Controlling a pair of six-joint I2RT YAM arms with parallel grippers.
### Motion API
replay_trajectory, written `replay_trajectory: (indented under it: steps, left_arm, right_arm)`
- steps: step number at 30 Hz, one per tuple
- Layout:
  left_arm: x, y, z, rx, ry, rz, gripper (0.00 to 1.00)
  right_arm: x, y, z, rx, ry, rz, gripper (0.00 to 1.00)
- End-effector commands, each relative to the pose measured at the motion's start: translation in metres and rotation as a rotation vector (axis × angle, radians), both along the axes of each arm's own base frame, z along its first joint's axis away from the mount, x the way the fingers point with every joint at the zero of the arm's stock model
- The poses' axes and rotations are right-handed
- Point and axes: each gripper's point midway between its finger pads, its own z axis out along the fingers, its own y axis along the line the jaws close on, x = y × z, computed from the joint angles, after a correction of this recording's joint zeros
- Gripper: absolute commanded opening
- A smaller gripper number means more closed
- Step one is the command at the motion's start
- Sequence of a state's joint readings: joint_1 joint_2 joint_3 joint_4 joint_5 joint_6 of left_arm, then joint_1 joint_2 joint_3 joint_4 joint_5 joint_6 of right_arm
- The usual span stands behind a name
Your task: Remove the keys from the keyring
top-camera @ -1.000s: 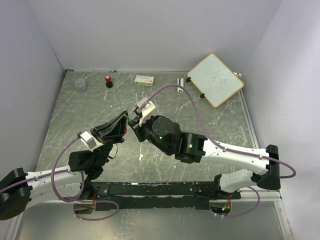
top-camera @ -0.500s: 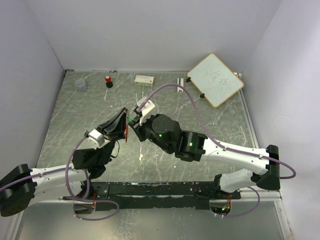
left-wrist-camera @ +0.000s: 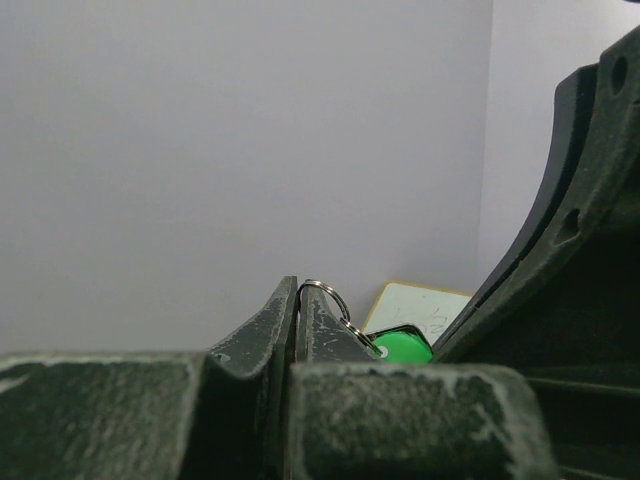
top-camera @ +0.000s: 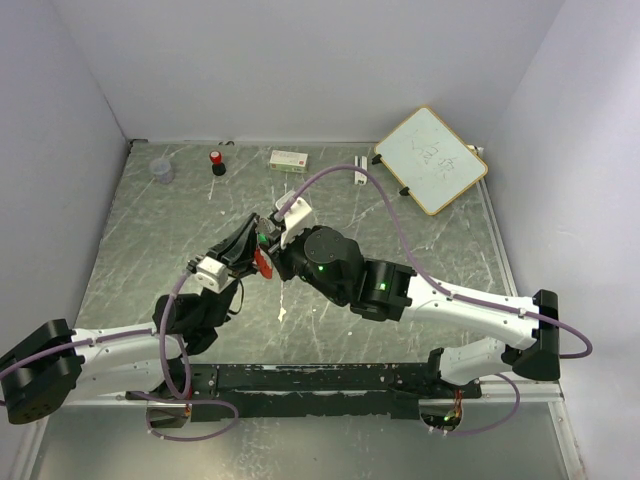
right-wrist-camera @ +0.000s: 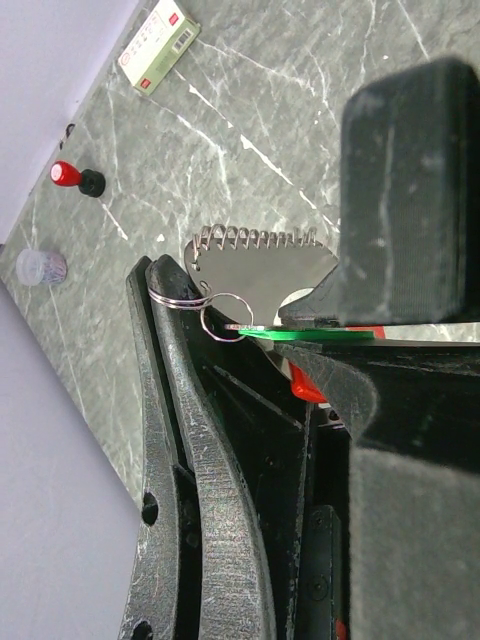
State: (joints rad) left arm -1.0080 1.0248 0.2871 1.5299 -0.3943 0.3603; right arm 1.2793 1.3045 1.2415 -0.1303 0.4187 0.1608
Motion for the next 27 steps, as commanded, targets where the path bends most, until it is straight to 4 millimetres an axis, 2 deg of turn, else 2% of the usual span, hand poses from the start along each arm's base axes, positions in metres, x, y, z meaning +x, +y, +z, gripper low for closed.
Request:
replay_trajectory:
  steps: [1,7,16,20,27]
  left_arm:
    - [-0.017,0.055,0.054,-0.263,-0.133,0.095,0.07]
    - [-0.016,0.064,0.05,-0.234,-0.131,0.155,0.07]
    - [-0.011,0.072,0.034,-0.172,-0.09,0.228,0.07]
    - [-0.009,0.069,0.029,-0.145,-0.075,0.234,0.07]
    - [-0.004,0.065,0.021,-0.113,-0.046,0.239,0.07]
  right_arm:
    - [-0.015,0.002,0.009,0.006,0.015,0.057,0.0]
    - [-0.015,-0.006,0.016,-0.027,0.018,0.043,0.0]
    - [-0.015,-0.023,0.045,-0.033,0.004,0.022,0.0]
    - [-0.013,-0.028,0.052,-0.043,-0.014,0.007,0.0]
    - [-0.012,-0.026,0.06,-0.05,-0.034,0.017,0.0]
